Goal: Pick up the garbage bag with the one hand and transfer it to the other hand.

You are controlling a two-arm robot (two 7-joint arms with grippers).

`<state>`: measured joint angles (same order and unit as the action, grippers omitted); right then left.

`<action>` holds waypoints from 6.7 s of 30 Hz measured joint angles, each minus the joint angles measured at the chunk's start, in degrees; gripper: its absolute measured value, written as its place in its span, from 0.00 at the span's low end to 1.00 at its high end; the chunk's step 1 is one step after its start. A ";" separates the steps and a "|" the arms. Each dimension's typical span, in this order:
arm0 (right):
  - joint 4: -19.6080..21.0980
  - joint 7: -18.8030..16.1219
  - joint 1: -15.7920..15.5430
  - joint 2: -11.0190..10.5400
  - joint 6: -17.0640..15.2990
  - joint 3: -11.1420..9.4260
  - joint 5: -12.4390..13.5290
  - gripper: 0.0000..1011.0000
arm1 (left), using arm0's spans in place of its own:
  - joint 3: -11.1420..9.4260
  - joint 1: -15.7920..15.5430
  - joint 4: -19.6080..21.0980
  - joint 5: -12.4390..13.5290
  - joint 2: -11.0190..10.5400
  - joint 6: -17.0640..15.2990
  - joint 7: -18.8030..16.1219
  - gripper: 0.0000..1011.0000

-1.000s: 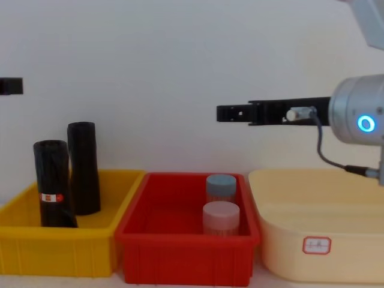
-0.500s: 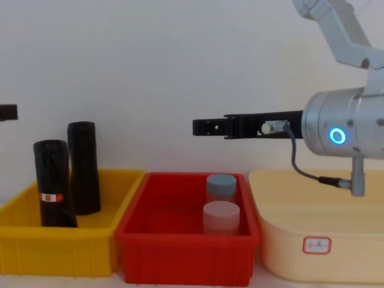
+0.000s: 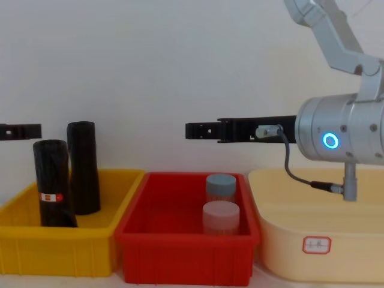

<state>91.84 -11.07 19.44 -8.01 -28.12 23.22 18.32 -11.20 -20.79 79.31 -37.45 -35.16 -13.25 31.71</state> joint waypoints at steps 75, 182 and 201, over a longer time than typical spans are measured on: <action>0.86 -0.21 -0.02 -0.35 -1.54 1.70 2.61 0.99 | -7.94 -8.72 -12.56 -0.35 2.60 7.74 5.01 0.99; -9.75 -4.14 7.19 -3.34 -4.78 7.71 -1.18 0.99 | -11.24 -9.51 -12.68 5.82 6.33 2.05 -4.78 0.99; -17.54 -6.98 12.25 -2.59 -5.06 8.99 -3.30 0.99 | -11.23 -9.45 -12.63 5.83 6.33 2.01 -4.87 0.99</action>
<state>74.30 -18.04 31.70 -10.59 -33.18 32.20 15.02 -22.43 -30.25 66.68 -31.62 -28.83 -11.24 26.83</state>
